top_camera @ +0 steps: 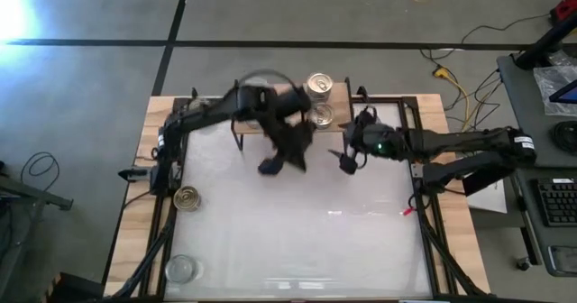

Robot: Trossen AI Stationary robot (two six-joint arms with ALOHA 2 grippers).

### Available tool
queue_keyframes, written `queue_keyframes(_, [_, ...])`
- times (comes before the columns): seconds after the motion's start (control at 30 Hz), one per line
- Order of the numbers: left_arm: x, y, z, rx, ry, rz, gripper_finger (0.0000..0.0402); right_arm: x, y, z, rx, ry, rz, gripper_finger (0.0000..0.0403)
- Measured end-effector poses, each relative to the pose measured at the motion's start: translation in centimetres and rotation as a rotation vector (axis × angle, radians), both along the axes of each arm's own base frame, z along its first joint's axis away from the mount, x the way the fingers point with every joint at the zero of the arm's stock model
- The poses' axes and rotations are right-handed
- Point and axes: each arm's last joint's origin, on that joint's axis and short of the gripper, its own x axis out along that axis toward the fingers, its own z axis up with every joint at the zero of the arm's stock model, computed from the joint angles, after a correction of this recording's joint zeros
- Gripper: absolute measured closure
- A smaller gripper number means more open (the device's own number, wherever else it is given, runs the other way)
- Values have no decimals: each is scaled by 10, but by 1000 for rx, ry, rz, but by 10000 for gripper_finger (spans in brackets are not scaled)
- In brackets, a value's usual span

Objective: Stack canned seafood by type on shelf
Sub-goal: Stack the blue tuna can on top of the blue tuna can on the shelf

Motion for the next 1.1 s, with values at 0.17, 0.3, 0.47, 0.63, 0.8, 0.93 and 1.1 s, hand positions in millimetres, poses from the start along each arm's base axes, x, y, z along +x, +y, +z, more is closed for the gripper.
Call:
queue_keyframes(0.17, [-6,-55,-5,33,164,32,401,0,15,-11,2,27,56,3])
queue_keyframes(0.3, [-11,-96,-16,75,288,113,401,4,36,-12,-5,0,151,3])
queue_keyframes(0.47, [-32,-140,-36,182,415,268,401,9,70,-11,15,-91,265,3])
queue_keyframes(0.63, [-76,-174,-70,288,476,504,401,12,109,-21,34,-146,321,3])
queue_keyframes(0.8, [-143,-185,-98,245,488,779,401,22,154,-43,116,-192,420,3])
queue_keyframes(0.93, [-189,-176,-123,184,572,1023,401,36,185,-62,171,-222,438,3])
queue_keyframes(1.1, [-226,-160,-159,165,786,1164,401,58,222,-82,248,-219,430,3])
